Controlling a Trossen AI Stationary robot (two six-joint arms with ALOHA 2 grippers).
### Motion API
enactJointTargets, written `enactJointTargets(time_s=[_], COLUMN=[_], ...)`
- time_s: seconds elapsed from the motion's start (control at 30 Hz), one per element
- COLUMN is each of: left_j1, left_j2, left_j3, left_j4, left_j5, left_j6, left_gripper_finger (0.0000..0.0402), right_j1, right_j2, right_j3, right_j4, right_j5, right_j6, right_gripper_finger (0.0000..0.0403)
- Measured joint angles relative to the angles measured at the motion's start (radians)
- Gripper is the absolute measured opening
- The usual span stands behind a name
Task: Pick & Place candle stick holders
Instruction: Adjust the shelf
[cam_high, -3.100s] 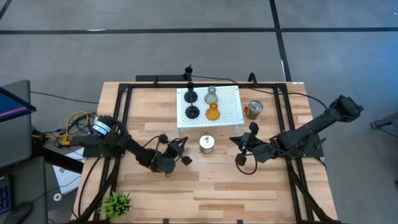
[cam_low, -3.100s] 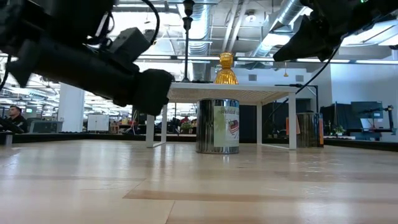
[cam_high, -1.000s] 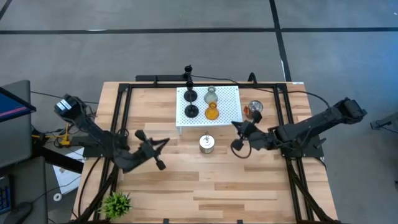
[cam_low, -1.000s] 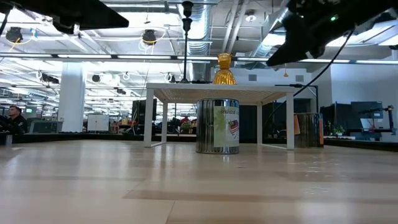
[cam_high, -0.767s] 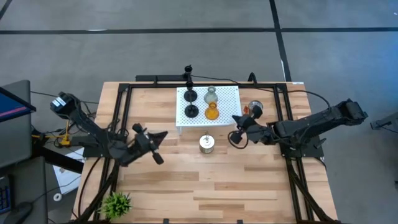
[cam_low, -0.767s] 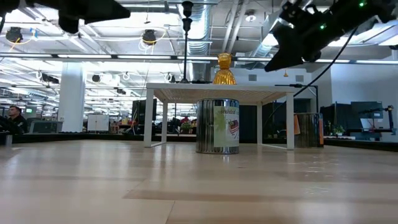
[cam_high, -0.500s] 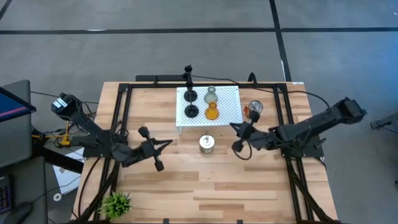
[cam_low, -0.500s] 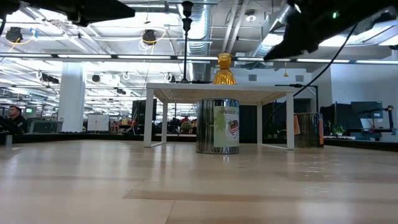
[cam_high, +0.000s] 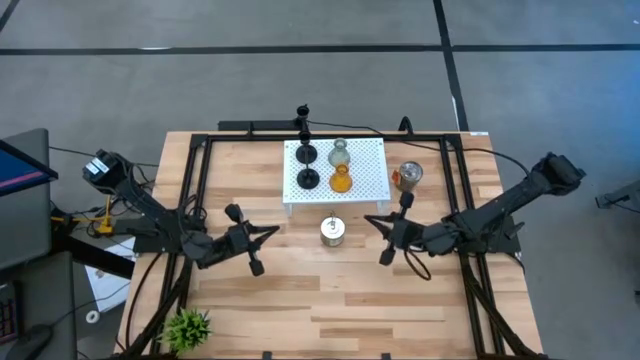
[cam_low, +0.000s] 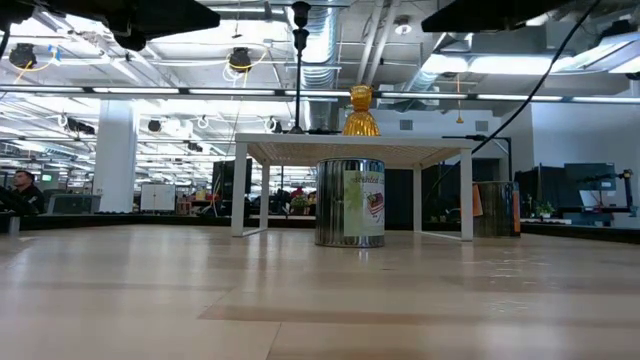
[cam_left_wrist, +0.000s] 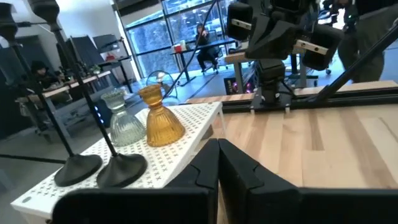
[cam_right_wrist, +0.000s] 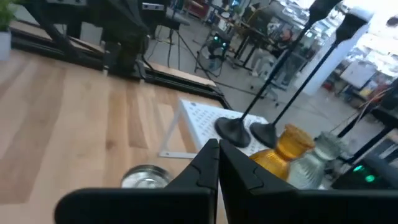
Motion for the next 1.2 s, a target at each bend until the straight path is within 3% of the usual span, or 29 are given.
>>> enactJointTargets(time_s=[0.17,0.3,0.43,0.57,0.83,1.0,1.2], left_j1=[0.000,0.000,0.000,0.000,0.000,0.001,0.042], left_j2=[0.000,0.000,0.000,0.000,0.000,0.011,0.135], left_j3=[0.000,0.000,0.000,0.000,0.000,0.000,0.000], left_j4=[-0.001,-0.001,-0.001,-0.001,-0.015,-0.083,-0.105], left_j5=[0.005,0.009,0.098,0.156,0.170,0.247,0.268], left_j6=[-0.001,0.003,0.004,0.004,-0.010,-0.130,-0.282], left_gripper_finger=[0.0009,0.0007,0.0006,0.0010,0.0004,0.0006,0.0005], right_j1=[0.023,0.028,0.018,0.010,-0.025,-0.047,-0.097], right_j2=[0.000,0.000,0.000,0.000,0.000,0.000,0.030], right_j3=[0.000,0.000,0.000,0.001,0.001,0.002,0.002], right_j4=[-0.017,-0.036,-0.036,-0.060,-0.095,-0.090,-0.157], right_j5=[-0.007,-0.123,-0.205,-0.208,-0.216,-0.219,-0.372], right_j6=[0.097,0.114,0.114,0.142,0.148,0.201,0.314], right_gripper_finger=[0.0000,0.0000,0.0000,0.0000,0.0000,0.0000,0.0000])
